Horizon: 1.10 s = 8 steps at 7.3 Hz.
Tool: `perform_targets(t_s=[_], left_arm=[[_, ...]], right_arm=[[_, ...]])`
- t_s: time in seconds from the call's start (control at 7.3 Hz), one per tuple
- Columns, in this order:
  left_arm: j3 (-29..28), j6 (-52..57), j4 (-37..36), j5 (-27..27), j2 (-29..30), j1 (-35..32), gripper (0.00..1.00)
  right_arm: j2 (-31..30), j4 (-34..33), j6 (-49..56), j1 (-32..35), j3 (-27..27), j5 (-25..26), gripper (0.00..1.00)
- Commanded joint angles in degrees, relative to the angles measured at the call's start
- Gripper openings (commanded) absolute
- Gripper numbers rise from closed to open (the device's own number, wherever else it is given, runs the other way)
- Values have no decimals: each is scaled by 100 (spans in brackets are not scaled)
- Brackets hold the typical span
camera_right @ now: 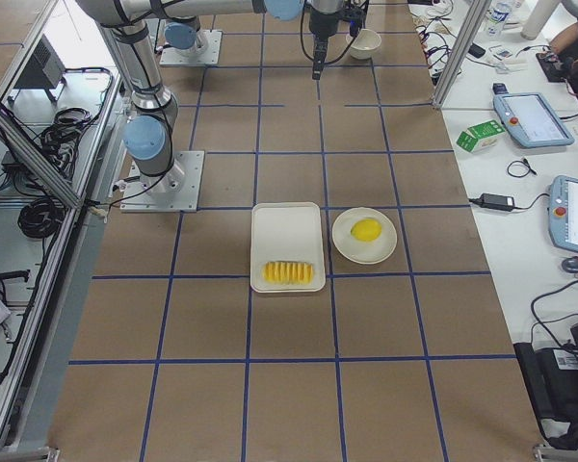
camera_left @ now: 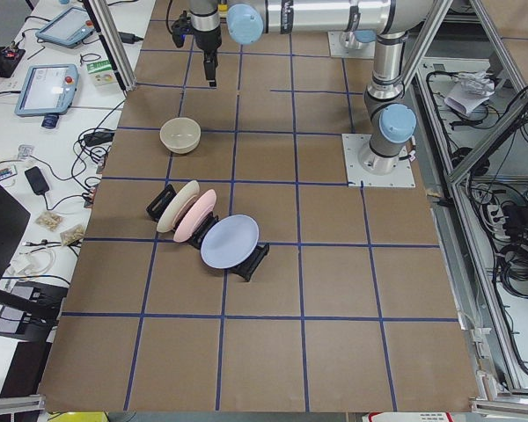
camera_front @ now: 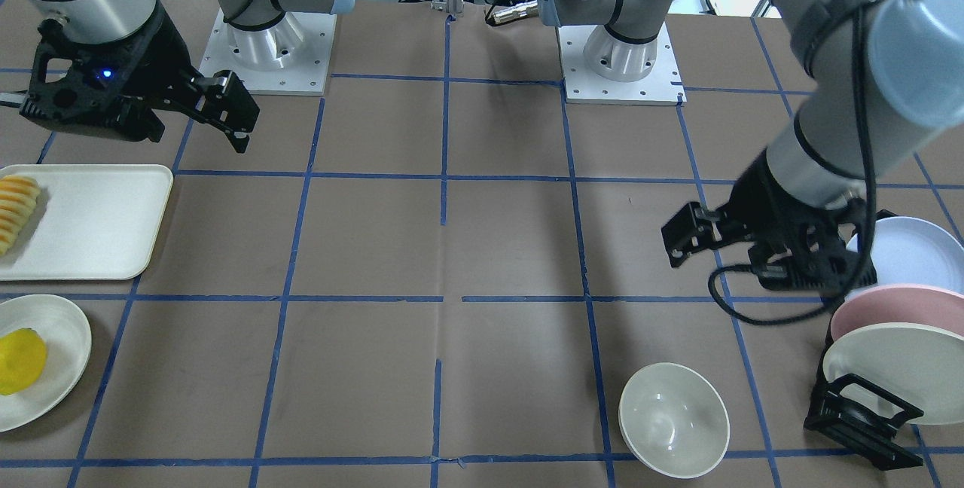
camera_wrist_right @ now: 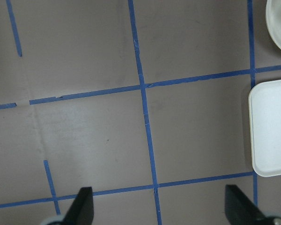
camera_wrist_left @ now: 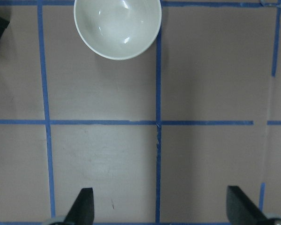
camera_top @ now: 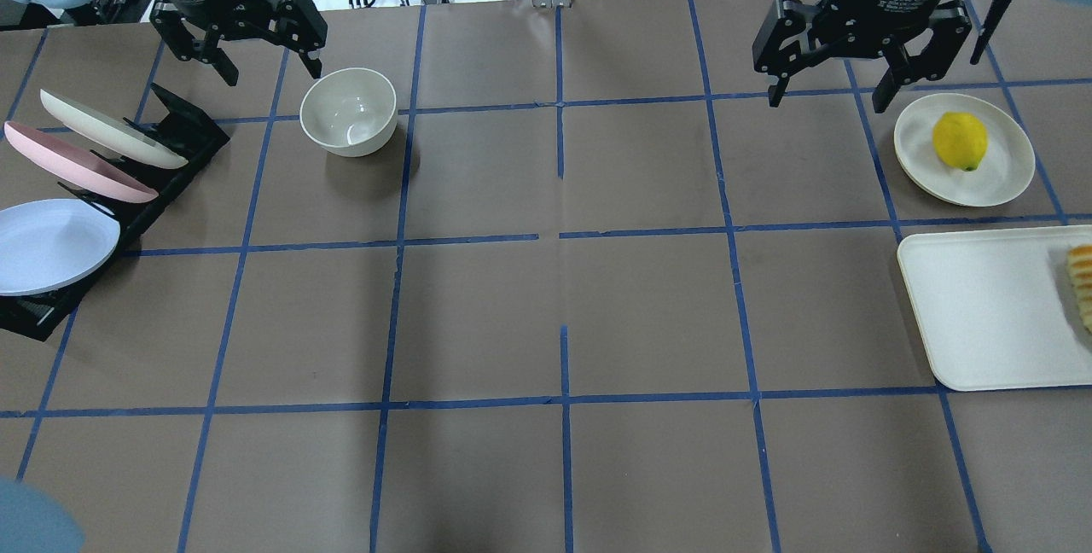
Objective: Place bowl and put lemon in it
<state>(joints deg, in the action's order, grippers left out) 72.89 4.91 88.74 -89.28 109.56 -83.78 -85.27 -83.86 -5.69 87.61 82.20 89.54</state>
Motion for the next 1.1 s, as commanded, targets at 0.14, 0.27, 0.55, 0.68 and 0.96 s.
perform_targets(t_s=[0.14,0.27,0.55,0.68,0.96], left_arm=[[-584,387,-950,16,1460,318,100],[-461,440,-1216,16,1663,362,100],[-407,493,-1806,33,2103,503,100],[-320,493,-1825,16,2148,512,100],[-40,511,-2411,42,2306,512,100]], right_arm=[[536,-954,934,-1015,-2,-25,100],[834,-1305,1112,-1140,-2,10,100],[1440,-1905,1481,-1334,7,458,100],[1600,-2080,1823,-1499,7,433,100],[1916,-2675,2393,-1694,-2,440,100]])
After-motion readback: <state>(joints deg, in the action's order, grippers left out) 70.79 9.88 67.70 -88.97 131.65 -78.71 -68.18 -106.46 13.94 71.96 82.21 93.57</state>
